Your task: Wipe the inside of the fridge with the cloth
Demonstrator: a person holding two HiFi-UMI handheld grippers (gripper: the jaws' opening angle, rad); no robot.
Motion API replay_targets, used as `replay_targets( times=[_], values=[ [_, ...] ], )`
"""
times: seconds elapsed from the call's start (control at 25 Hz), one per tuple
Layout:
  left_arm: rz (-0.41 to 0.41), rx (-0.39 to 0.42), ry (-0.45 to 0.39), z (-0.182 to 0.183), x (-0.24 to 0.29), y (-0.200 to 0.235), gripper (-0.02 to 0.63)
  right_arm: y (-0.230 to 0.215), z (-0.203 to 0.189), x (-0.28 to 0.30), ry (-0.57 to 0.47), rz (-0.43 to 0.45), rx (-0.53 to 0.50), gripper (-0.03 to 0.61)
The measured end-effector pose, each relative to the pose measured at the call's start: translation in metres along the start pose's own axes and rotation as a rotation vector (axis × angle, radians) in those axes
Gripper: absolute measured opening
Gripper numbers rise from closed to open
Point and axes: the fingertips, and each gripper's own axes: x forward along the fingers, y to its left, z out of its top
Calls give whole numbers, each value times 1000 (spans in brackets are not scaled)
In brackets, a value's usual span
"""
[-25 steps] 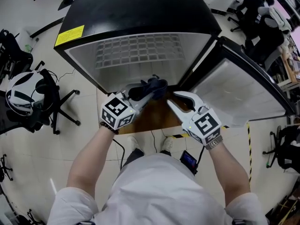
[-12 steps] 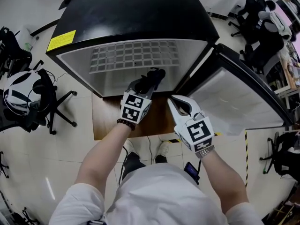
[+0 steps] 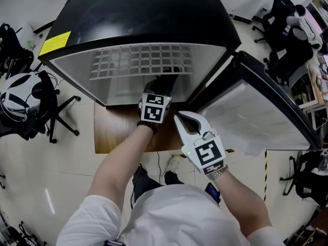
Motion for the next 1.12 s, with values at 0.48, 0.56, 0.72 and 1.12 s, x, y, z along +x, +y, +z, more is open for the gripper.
replay_targets(
  times=[0.48, 0.56, 0.72, 1.12],
  values=[
    [45, -4, -59, 29, 57, 13, 74, -5, -11, 7, -9, 66, -13, 2],
    [43, 0, -59, 27, 63, 13, 72, -6, -11, 9, -16, 76, -14, 2],
    [47, -3, -57, 22, 74, 17, 72, -7, -12, 11, -25, 94, -3, 2],
    [-19, -9, -70, 27, 89, 15, 72, -3, -10, 14, -41, 118, 4, 2]
  ],
)
